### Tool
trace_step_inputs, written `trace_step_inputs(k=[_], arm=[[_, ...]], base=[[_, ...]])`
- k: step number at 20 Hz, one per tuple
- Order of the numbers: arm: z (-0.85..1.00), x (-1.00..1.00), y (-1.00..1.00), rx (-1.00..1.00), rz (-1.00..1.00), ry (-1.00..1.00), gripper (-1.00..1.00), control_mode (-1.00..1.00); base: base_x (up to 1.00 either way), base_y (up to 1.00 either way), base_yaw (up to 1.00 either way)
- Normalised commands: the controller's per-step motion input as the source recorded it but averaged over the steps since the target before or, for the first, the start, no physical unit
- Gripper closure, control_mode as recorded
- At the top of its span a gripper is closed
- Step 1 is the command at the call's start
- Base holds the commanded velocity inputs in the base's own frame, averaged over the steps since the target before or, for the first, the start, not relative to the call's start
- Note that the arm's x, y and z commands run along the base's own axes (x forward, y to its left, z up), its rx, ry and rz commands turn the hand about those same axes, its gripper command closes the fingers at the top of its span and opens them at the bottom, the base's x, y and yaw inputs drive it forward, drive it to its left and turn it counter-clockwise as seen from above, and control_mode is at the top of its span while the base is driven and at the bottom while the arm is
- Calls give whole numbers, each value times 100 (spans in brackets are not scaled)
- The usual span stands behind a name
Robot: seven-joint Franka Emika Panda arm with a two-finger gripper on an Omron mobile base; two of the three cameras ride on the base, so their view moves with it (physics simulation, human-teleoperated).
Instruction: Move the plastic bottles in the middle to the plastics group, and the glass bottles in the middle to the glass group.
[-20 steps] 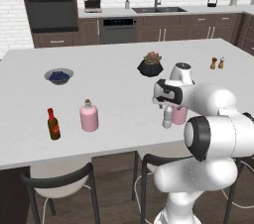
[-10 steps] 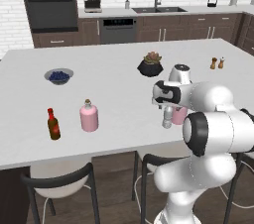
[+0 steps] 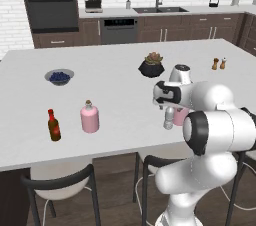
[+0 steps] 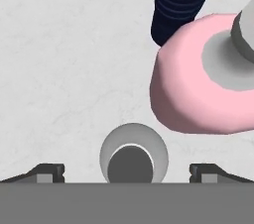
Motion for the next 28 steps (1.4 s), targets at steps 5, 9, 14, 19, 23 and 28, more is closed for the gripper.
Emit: trace_step_inputs(k=[5, 9, 14, 19, 23, 28], arm=[[-21, 0, 0, 0, -2, 0, -100, -100], [-10, 0, 0, 0, -3, 0, -100, -100], [-1, 0, 0, 0, -3, 0, -100, -100], [-1, 0, 0, 0, -3, -1, -100, -100], [-1, 0, 0, 0, -5, -5, -100, -100], [0, 0, -1, 0, -3, -2, -100, -100]], base=[[0, 0, 0], [0, 0, 0], [0, 0, 0], [0, 0, 0], [0, 0, 0], [0, 0, 0]])
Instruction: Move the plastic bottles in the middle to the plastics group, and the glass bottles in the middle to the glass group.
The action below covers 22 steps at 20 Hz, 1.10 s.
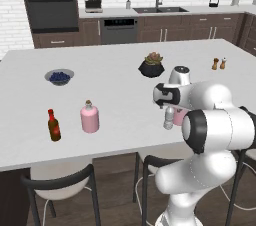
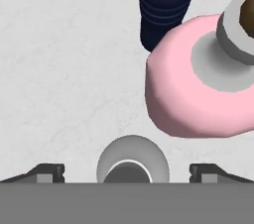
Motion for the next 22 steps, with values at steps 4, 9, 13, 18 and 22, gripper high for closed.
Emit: trace_step_inputs(k=[4, 9, 13, 18, 22], arm=[[0, 0, 0, 0, -1, 0, -100, -100], [0, 0, 0, 0, 0, 0, -100, -100], [0, 0, 0, 0, 0, 0, 100, -100], [0, 0, 0, 0, 0, 0, 100, -100], [0, -2, 0, 0, 0, 0, 100, -100]], base=[[0, 0, 0], [0, 0, 0], [0, 0, 0], [0, 0, 0], [0, 0, 0]])
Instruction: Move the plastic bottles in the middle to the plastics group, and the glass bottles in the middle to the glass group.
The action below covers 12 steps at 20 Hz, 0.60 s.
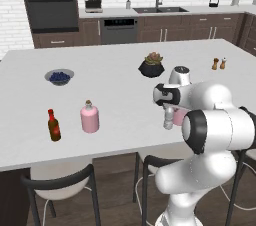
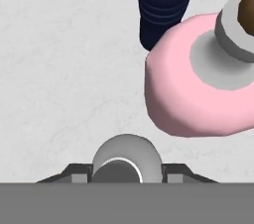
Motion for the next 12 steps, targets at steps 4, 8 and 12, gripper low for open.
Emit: trace_step_inputs(k=[4, 8, 12], arm=[[11, -53, 0, 1, 0, 0, 100, -100], [59, -100, 0, 3, 0, 0, 100, -100], [74, -100, -1, 3, 0, 0, 100, -100]], base=[[0, 0, 0], [0, 0, 0], [0, 0, 0]])
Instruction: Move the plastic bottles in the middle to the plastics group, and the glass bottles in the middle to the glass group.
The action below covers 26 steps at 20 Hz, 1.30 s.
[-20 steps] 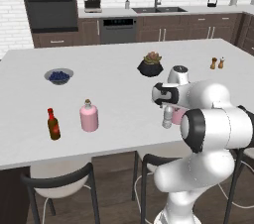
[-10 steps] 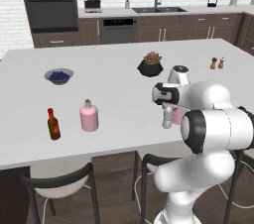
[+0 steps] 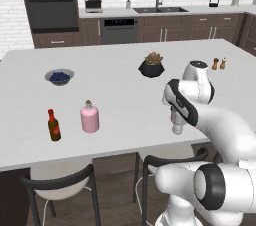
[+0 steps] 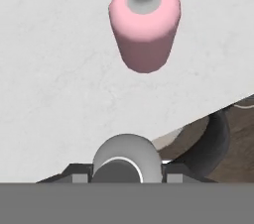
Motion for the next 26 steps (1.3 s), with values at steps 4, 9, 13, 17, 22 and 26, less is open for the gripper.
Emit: trace_step_inputs(k=[4, 9, 13, 17, 22, 26], arm=[[66, -100, -17, 1, 0, 0, 100, -100], [24, -100, -44, 1, 0, -2, 100, -100], [17, -97, -68, 0, -3, -2, 100, -100], [37, -41, -97, 0, -4, 0, 100, -100], [38, -16, -100, 0, -5, 0, 100, -100], [40, -1, -100, 0, -6, 0, 100, -100]], base=[[0, 0, 0], [0, 0, 0], [0, 0, 0], [0, 0, 0], [0, 0, 0], [0, 0, 0]])
